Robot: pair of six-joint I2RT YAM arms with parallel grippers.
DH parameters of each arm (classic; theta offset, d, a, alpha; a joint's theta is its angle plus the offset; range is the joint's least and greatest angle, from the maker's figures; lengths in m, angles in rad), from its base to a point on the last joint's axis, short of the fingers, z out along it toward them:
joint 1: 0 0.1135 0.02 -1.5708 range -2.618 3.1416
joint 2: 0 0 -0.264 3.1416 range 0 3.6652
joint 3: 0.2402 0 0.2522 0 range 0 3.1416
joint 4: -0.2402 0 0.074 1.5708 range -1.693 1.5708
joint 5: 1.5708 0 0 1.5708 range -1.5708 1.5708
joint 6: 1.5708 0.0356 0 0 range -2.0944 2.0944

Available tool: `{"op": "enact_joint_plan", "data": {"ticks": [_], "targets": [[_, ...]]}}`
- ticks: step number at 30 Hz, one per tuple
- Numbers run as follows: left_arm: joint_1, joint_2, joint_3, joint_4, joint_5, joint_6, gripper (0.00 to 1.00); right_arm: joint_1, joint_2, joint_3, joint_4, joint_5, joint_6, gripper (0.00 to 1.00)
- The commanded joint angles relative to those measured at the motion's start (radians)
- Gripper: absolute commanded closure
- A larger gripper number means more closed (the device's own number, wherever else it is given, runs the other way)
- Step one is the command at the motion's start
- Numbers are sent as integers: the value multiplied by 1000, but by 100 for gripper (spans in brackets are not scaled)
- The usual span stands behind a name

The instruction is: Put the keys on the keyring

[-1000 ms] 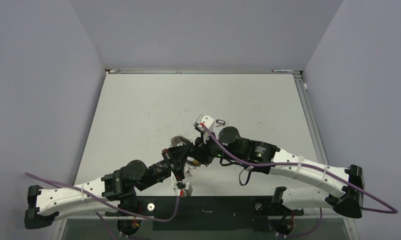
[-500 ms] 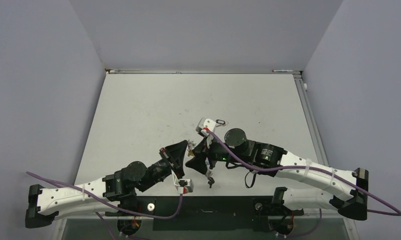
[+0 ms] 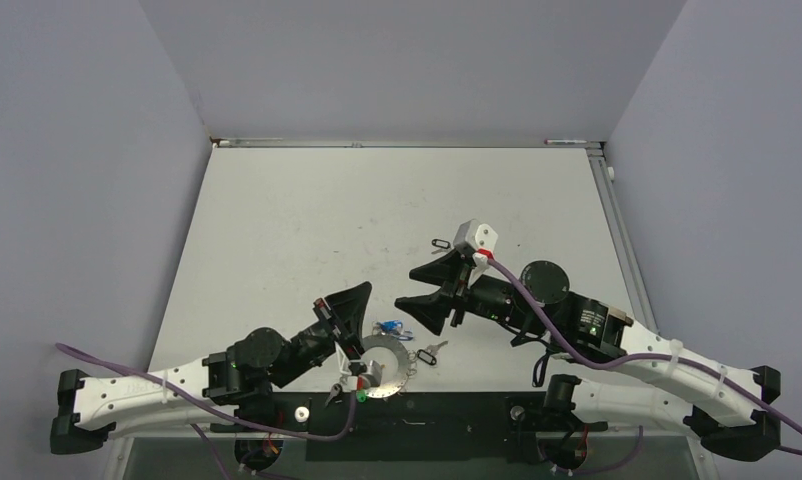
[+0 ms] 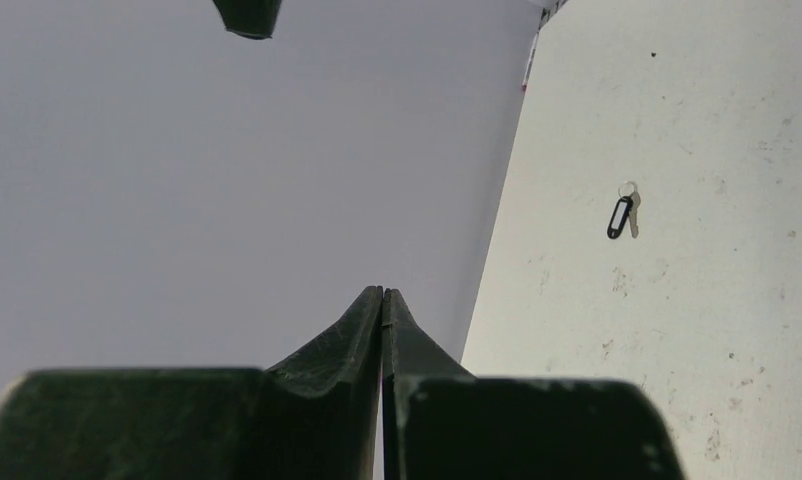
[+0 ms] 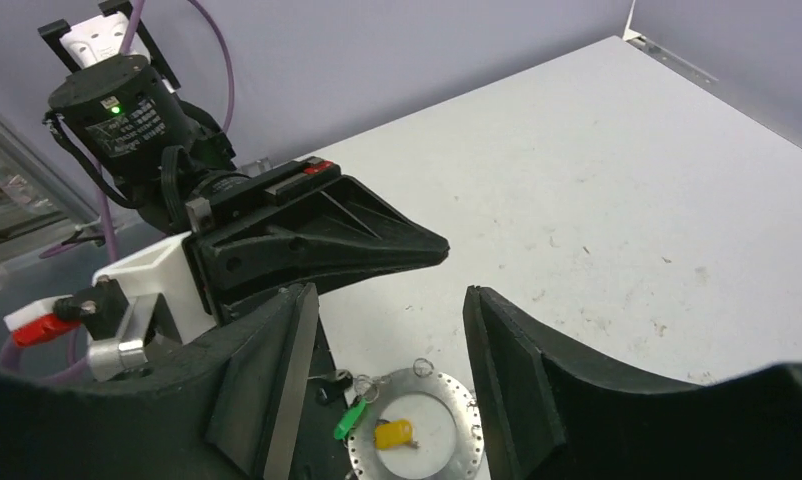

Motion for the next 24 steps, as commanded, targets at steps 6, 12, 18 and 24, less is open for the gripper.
{"op": "enact_joint_plan", "data": {"ticks": [6, 12, 18, 24], "targets": [[-2, -1, 68, -54, -106, -356, 100, -13, 70, -60, 41, 249, 58, 46], [-1, -8, 133, -301, -212, -776, 85, -16, 290, -76, -28, 215, 125, 49], [3, -13, 134, -451, -294, -1328, 51, -26, 443, -106, 25, 201, 202, 50], [6, 108, 125, -585, -297, -1678, 49, -144, 483, -112, -57, 266, 311, 47]]}}
